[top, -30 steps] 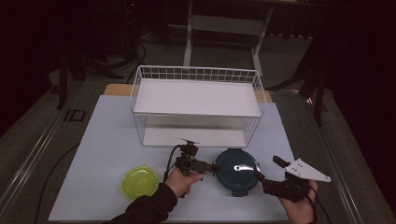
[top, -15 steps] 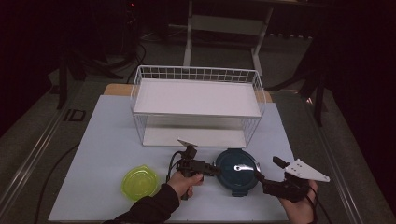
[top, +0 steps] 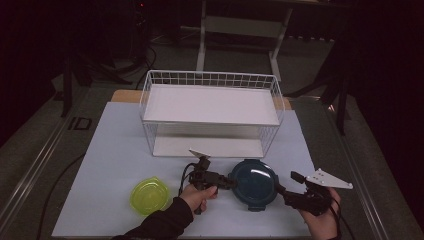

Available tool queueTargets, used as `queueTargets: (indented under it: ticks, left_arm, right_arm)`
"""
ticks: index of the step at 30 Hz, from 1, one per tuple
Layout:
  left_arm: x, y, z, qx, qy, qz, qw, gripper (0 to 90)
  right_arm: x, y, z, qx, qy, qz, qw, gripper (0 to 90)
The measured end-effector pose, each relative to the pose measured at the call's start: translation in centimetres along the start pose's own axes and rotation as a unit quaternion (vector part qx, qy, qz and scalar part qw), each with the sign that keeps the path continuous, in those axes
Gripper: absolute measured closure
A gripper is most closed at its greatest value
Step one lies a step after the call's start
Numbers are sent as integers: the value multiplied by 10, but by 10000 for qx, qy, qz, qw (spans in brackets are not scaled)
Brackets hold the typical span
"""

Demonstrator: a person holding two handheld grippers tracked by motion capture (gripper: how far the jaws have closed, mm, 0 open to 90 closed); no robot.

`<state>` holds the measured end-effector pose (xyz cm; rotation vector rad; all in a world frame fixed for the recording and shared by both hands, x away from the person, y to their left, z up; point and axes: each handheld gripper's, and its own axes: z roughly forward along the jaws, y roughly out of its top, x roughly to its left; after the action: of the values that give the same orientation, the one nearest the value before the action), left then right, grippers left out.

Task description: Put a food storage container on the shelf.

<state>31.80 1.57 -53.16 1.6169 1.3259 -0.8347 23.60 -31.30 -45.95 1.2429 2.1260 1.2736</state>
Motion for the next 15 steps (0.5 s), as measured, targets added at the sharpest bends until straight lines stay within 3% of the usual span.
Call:
queueTargets:
  ticks: [3,5,9,15]
  left_arm:
    - [-4,-2,0,-23,65,140,9999,538]
    - [-5,-3,-1,-24,76,217,9997,541]
    - [-9,-6,-1,-60,147,399,9991,547]
    - [-10,-10,-2,-86,168,588,9981,553]
  right_arm:
    - [-7,-2,4,265,160,287,9991,256]
    - [-13,-4,6,429,363,598,9966,278]
    - [-23,-9,10,683,550,996,9912,307]
    - [-33,-14,12,843,713,1347,9847,342]
